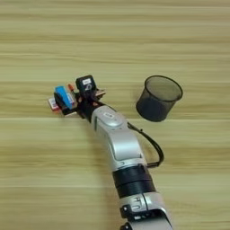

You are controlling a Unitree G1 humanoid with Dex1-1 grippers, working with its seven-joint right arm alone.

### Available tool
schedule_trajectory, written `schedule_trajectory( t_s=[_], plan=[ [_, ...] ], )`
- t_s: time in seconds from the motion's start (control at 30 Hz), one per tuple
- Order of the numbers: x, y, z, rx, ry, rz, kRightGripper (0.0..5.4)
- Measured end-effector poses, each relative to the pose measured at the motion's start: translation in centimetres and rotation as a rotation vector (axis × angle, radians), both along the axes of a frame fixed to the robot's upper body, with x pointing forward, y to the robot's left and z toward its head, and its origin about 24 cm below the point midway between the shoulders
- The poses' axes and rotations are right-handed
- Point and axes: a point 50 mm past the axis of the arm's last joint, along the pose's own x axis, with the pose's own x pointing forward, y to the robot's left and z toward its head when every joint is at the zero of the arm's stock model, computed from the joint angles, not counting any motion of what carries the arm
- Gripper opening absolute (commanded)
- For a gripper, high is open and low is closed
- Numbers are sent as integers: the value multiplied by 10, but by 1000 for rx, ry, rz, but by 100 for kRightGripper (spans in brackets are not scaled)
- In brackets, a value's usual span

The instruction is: Move the objects on the table

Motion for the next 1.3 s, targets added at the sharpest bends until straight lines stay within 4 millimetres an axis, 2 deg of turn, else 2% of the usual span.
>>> schedule_trajectory(
  t_s=[0.43,1.3],
  plan=[
    [-1,2,-13,-67,27,15,536],
    [-1,0,-21,-136,30,13,536]
  ],
)
